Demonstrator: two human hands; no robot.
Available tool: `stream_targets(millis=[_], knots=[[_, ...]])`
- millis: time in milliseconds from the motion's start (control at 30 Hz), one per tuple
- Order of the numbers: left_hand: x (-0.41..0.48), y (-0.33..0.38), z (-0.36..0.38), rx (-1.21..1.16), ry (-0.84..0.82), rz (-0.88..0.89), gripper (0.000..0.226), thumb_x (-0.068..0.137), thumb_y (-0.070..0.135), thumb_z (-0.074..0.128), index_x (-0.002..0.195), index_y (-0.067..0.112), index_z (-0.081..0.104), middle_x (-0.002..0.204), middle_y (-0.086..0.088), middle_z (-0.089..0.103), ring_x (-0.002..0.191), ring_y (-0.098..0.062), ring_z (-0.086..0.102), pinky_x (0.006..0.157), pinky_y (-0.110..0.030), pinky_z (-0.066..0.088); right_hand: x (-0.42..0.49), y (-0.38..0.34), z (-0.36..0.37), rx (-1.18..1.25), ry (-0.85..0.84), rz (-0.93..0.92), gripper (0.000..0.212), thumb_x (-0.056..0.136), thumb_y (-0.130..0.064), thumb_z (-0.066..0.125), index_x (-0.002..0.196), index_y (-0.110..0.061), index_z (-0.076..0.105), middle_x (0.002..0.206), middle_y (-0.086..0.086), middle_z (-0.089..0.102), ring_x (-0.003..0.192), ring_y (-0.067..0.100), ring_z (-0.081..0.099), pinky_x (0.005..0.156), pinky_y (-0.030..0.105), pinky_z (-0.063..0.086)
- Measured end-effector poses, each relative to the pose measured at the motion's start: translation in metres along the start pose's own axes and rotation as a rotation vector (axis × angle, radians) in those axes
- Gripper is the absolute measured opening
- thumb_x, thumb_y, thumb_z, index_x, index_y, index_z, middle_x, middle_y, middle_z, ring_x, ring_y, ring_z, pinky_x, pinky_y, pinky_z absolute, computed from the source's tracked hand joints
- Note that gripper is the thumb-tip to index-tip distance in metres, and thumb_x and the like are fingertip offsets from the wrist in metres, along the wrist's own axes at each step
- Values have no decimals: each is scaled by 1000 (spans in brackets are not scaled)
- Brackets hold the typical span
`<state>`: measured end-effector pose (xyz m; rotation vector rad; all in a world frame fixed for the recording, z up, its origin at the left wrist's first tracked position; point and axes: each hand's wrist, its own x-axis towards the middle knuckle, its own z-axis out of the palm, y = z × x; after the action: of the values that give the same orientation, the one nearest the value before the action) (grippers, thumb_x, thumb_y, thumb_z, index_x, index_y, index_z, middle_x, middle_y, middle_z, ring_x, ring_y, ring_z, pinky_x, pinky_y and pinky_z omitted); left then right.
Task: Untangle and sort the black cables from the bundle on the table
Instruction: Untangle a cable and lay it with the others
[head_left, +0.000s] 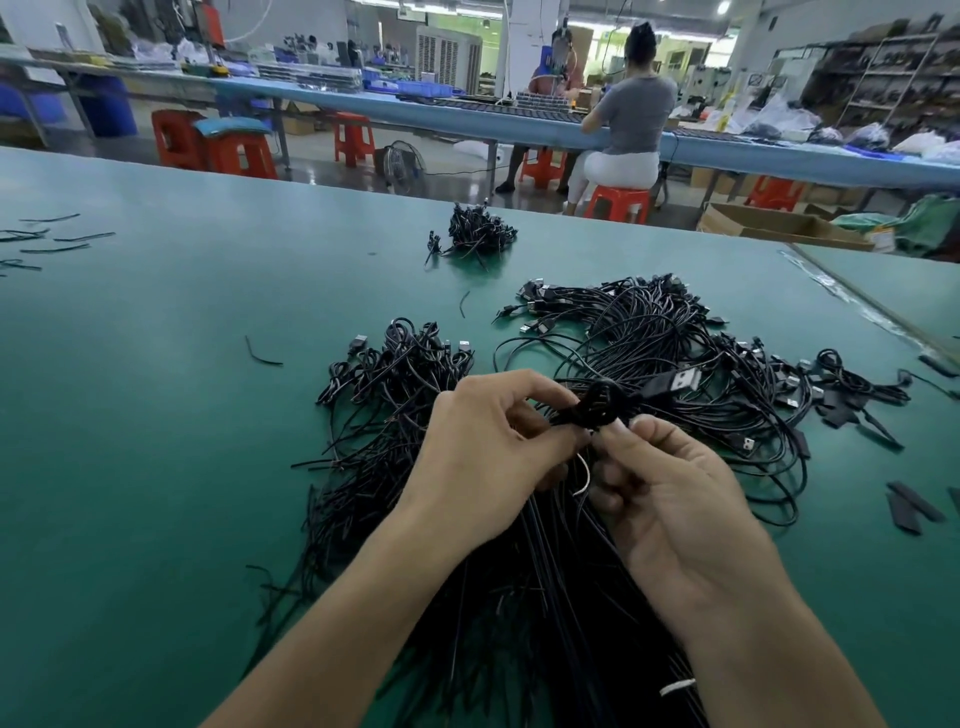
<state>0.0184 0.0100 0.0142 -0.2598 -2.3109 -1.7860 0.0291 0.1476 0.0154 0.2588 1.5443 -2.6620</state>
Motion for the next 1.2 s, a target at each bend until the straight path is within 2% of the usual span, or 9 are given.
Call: stream_targets(millis=[67, 167, 267, 400, 600, 833, 967, 1067, 1200], knots=[[1, 2, 1, -58, -24, -43, 23, 91, 7, 67, 89, 28, 77, 77, -3, 76, 75, -37, 71, 74, -47, 61, 0, 1, 0, -12, -18, 3, 21, 82, 3, 63, 74, -14, 53, 58, 1, 54, 44, 6, 45, 38, 18, 37], [2, 6, -1, -311, -49, -145, 31, 98, 7, 51, 88, 17, 79, 81, -4, 76, 77, -23, 72, 70, -31, 61, -2, 2, 2, 8, -38, -2, 20, 73, -4, 68, 71, -15, 50, 54, 2, 58, 40, 8, 49, 36, 20, 42], [1, 9, -3, -373, -72, -116, 6, 86, 20, 76, 91, 16, 75, 80, -4, 76, 72, -13, 70, 73, -26, 58, -4, 0, 4, -32, -51, 2, 18, 64, -13, 70, 70, -16, 54, 56, 2, 60, 42, 10, 53, 36, 22, 44], [1, 8, -4, -484, -113, -37, 41, 67, -3, 77, 98, 15, 56, 88, -10, 77, 79, -19, 73, 78, -30, 59, -2, 2, 1, -78, -28, 7, 17, 63, -17, 72, 67, -22, 56, 57, -2, 55, 43, 6, 47, 37, 19, 40], [0, 3, 0, -68, -79, 167, 38, 72, 6, 84, 92, 31, 65, 88, 12, 75, 73, 1, 62, 68, -11, 41, 2, -5, -5, -52, 25, -30, 22, 65, -12, 73, 70, -19, 52, 56, -4, 52, 45, 5, 42, 38, 18, 36], [-2, -9, 6, 284, 92, 488, 14, 75, 11, 83, 83, 21, 77, 79, 12, 57, 67, -4, 52, 58, -18, 36, 3, -6, -8, -51, 101, -29, 26, 85, -2, 69, 73, -19, 54, 64, -1, 59, 50, 8, 47, 39, 18, 39], [-6, -12, 6, 275, -31, 504, 22, 82, 7, 65, 97, 17, 77, 85, 13, 70, 71, 2, 61, 64, -10, 43, 4, -9, -9, -37, 139, -93, 25, 87, -4, 68, 75, -19, 54, 62, -2, 58, 48, 7, 49, 41, 16, 40], [-8, -8, 6, 209, -123, 401, 35, 82, 20, 50, 102, 19, 78, 85, 15, 70, 69, -8, 64, 60, -20, 49, 3, -11, -11, -57, 155, -155, 23, 86, -5, 70, 77, -19, 54, 58, -5, 50, 47, 4, 45, 43, 15, 41], [-7, -1, 7, 229, -88, 291, 19, 88, 44, 64, 90, 30, 77, 64, 14, 63, 58, -1, 55, 55, -18, 42, 1, -7, -8, -171, 147, -281, 24, 87, -6, 71, 74, -19, 55, 55, -8, 53, 49, 5, 45, 47, 15, 43]])
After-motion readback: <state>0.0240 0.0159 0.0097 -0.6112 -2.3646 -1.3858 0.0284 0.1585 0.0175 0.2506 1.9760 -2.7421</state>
